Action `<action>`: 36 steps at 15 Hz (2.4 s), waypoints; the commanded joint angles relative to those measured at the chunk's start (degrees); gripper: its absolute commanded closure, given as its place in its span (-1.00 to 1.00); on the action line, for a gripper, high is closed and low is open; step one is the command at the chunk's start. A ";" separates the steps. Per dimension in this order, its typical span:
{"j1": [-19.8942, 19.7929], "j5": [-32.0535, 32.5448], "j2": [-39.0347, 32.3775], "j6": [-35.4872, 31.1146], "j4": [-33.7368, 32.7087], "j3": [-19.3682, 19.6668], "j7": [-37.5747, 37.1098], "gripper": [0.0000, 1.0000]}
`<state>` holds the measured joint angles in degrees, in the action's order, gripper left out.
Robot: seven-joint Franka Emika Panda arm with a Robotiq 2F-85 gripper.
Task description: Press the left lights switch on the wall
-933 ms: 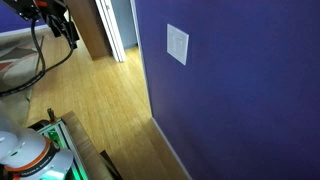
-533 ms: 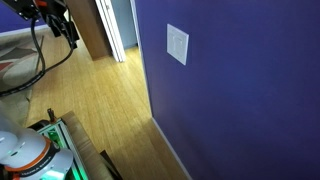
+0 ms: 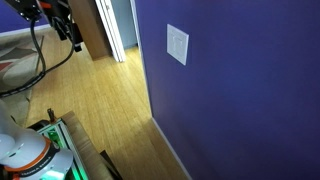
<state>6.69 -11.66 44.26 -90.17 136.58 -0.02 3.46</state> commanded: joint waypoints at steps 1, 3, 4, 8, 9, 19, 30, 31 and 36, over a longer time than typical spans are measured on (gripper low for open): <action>-4.61 6.57 -3.29 -3.93 0.04 -2.64 -2.71 -1.00; -6.07 9.38 -4.24 -9.81 1.00 -3.05 -3.91 -1.00; -6.36 9.92 -4.69 -13.27 1.49 -2.87 -4.24 -1.00; -7.58 11.09 -6.04 -27.73 4.33 -1.74 -4.86 -1.00; -7.88 11.13 -6.15 -30.30 5.07 -1.52 -4.93 -1.00; -9.31 9.62 -7.21 -36.41 5.87 -0.14 -8.29 -1.00; -10.26 13.06 -8.28 -44.78 7.28 2.40 -1.21 -1.00; -9.56 11.68 -7.72 -42.04 6.06 1.77 -2.94 -1.00; -9.58 11.74 -7.95 -42.36 5.83 1.85 -2.76 -1.00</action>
<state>-3.14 -0.11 36.33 -132.65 142.52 1.60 0.83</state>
